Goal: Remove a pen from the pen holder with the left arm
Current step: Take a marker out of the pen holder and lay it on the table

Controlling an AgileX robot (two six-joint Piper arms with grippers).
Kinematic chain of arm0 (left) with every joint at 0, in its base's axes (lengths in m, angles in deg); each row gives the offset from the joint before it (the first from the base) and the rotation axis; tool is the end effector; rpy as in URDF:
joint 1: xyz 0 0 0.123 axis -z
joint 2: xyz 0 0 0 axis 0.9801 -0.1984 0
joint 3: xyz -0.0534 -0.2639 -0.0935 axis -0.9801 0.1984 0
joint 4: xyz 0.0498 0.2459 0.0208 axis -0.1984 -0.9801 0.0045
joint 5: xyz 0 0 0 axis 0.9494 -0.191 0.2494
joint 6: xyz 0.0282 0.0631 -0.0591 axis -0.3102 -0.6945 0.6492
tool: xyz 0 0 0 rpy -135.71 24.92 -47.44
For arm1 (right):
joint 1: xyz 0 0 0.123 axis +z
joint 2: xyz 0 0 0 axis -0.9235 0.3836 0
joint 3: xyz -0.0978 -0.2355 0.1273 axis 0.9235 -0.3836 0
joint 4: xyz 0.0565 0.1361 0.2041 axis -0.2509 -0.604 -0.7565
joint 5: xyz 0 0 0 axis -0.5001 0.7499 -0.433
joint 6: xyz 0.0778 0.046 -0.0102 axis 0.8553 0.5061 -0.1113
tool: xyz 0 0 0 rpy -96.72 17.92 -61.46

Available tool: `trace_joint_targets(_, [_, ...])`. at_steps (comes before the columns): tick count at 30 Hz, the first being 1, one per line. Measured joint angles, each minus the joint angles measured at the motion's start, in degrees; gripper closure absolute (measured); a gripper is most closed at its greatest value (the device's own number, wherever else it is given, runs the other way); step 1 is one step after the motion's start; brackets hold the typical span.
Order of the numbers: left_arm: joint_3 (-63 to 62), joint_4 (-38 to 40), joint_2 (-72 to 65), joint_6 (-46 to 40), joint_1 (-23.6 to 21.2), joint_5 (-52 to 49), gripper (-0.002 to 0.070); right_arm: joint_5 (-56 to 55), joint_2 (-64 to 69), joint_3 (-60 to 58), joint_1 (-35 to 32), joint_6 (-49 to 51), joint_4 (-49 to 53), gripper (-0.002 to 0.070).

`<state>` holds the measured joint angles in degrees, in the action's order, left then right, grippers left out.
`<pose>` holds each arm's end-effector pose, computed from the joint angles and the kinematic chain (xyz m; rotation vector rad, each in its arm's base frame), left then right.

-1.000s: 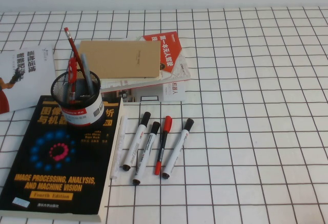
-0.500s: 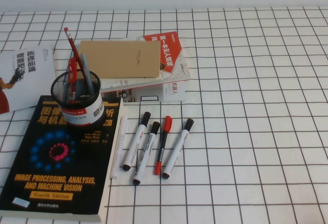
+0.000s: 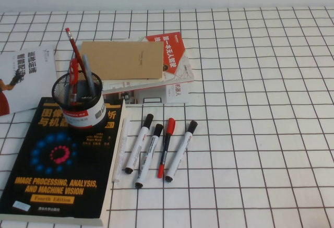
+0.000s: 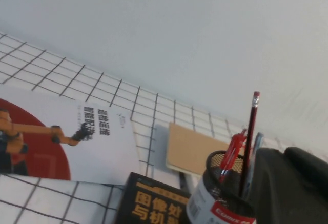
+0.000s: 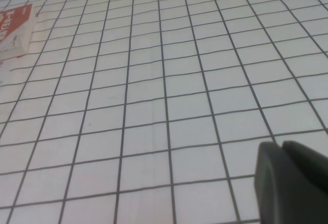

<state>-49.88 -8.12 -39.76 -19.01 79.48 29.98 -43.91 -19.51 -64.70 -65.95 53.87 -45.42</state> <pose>0.0674 -0.0032 0.2848 -0.3114 1.5858 -0.3604 0.0530 0.0036 0.1716 0.1447 1.8521 0.1795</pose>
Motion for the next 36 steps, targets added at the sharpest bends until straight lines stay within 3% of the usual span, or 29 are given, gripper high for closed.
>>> trace_joint_targets(6, [-7.90,0.10,-15.40,-13.62,0.04,-0.80,0.0677,0.00,0.00,0.00,0.00,0.00,0.00,0.0692])
trace_joint_targets(11, [-9.73,2.05,-26.66,-16.78,1.13,2.37,0.0677,0.00,0.00,0.00,0.00,0.00,0.00,0.0693])
trace_joint_targets(20, [-10.15,-3.17,-41.92,-16.92,15.15,23.33,0.0677,0.00,0.00,0.00,0.00,0.00,0.00,0.0693])
trace_joint_targets(25, [-11.65,-4.69,-51.79,-18.76,17.20,30.44,0.0664,0.00,0.00,0.00,0.00,0.00,0.00,0.0693])
trace_joint_targets(28, [-14.18,-6.32,-56.87,-19.44,17.20,30.19,0.0585,0.00,0.00,0.00,0.00,0.00,0.00,0.0693])
trace_joint_targets(33, [-18.30,-8.84,-62.17,-19.46,17.20,30.43,0.0335,0.00,0.00,0.00,0.00,0.00,0.00,0.0692])
trace_joint_targets(36, [-19.62,-9.23,-63.52,-19.46,17.20,32.17,0.0256,0.00,0.00,0.00,0.00,0.00,0.00,0.0692])
